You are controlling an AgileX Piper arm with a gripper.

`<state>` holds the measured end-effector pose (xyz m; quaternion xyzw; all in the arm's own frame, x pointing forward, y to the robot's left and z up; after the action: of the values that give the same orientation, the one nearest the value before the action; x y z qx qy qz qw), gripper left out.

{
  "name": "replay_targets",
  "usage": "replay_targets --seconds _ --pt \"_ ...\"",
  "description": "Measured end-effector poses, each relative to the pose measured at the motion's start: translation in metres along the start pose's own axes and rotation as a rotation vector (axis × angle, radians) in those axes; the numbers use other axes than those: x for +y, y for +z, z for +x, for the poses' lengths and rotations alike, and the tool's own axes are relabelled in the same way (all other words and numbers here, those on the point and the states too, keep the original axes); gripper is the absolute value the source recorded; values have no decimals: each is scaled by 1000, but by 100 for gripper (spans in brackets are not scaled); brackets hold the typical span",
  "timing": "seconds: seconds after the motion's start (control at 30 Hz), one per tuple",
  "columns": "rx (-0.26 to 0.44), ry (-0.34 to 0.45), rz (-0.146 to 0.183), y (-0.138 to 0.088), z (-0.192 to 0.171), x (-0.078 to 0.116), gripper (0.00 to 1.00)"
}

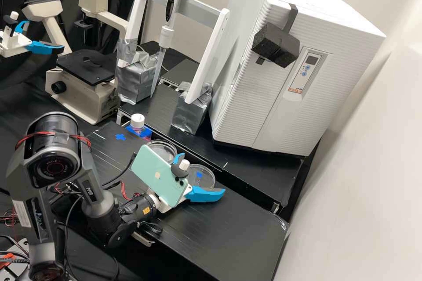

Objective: Close the lid

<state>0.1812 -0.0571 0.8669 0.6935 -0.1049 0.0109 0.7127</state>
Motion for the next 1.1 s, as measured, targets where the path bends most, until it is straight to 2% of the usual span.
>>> replay_targets --seconds 0.3,0.5,0.53,1.1 --pt "-14 13 -35 1 -1 0 100" --pt "-27 37 -43 0 -1 0 100" --pt "-28 39 -43 0 -1 0 0" --pt "-29 42 -43 -1 0 -1 0"
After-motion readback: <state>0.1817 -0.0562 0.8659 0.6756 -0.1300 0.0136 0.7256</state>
